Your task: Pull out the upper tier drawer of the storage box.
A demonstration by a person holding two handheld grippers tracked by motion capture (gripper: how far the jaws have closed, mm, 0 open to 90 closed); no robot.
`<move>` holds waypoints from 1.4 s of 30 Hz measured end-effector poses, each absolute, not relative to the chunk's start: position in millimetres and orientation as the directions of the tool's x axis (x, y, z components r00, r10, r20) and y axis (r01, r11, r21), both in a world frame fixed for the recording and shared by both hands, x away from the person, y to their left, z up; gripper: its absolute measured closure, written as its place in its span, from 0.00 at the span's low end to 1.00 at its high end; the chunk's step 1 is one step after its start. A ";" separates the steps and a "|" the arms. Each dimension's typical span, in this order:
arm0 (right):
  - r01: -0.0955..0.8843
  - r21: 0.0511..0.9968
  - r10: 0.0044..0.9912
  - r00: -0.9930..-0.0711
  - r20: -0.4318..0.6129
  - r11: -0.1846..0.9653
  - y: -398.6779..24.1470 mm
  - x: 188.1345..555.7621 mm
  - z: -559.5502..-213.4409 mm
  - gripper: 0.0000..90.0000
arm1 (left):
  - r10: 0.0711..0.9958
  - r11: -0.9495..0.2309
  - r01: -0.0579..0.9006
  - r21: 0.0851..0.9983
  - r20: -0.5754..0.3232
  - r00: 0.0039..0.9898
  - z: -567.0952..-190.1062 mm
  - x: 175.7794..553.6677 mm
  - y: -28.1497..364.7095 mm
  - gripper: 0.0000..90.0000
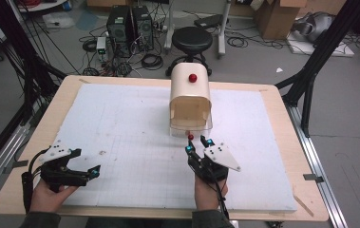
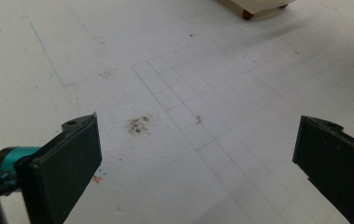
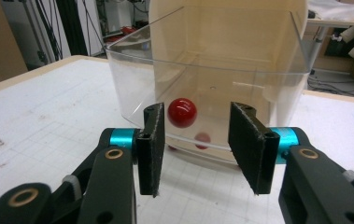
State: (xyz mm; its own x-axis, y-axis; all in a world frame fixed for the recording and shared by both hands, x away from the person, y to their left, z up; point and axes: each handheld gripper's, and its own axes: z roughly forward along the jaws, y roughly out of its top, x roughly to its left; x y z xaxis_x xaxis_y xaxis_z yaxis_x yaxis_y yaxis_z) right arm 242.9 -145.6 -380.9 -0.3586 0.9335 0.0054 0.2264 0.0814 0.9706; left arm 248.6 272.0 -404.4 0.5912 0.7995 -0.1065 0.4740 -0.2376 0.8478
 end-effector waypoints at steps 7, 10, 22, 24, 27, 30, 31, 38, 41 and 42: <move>0.223 0.971 0.926 -0.379 0.005 0.086 -148.1 240.1 -380.6 0.59 | 0.799 -0.240 0.475 0.847 -0.106 0.592 -404.3 248.5 271.8 0.02; 0.225 0.970 0.918 -0.396 0.007 0.089 -150.3 239.4 -379.6 0.56 | 0.800 -0.238 0.475 0.847 -0.107 0.591 -404.4 248.7 272.2 0.02; 0.243 0.965 0.895 -0.445 0.019 0.100 -167.4 239.4 -374.6 0.39 | 0.799 -0.234 0.478 0.847 -0.113 0.591 -403.7 248.4 271.1 0.02; 0.247 0.963 0.892 -0.452 0.014 0.110 -169.7 239.9 -373.3 0.36 | 0.796 -0.235 0.478 0.846 -0.115 0.594 -403.7 248.4 270.4 0.02; 0.255 0.960 0.882 -0.471 0.018 0.116 -174.5 241.8 -372.3 0.31 | 0.796 -0.233 0.479 0.846 -0.117 0.594 -404.1 248.8 269.6 0.02; 0.271 0.956 0.877 -0.480 0.030 0.116 -179.6 244.9 -371.9 0.24 | 0.797 -0.231 0.479 0.847 -0.118 0.592 -404.3 249.6 269.4 0.02; 0.278 0.954 0.874 -0.485 0.037 0.114 -181.4 246.5 -372.2 0.22 | 0.797 -0.230 0.480 0.847 -0.119 0.592 -404.3 249.8 269.4 0.02; 0.313 0.943 0.843 -0.533 0.078 0.110 -192.5 254.3 -372.6 0.16 | 0.793 -0.231 0.480 0.846 -0.122 0.596 -404.9 250.4 268.3 0.02; 0.329 0.935 0.820 -0.566 0.084 0.131 -195.3 257.8 -372.4 0.15 | 0.794 -0.227 0.483 0.845 -0.127 0.595 -405.5 250.5 268.4 0.02; 0.333 0.933 0.815 -0.573 0.083 0.138 -196.2 258.6 -372.2 0.14 | 0.793 -0.227 0.482 0.846 -0.126 0.596 -405.7 250.5 268.8 0.02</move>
State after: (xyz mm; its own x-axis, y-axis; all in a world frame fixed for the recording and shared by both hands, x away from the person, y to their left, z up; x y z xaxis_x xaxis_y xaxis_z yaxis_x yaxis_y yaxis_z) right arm 258.6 -196.2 -372.2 -0.5730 0.8153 0.0835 0.3327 0.1383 0.9328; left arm 250.5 268.8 -405.7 0.5958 0.7932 -0.1263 0.4820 -0.2273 0.8461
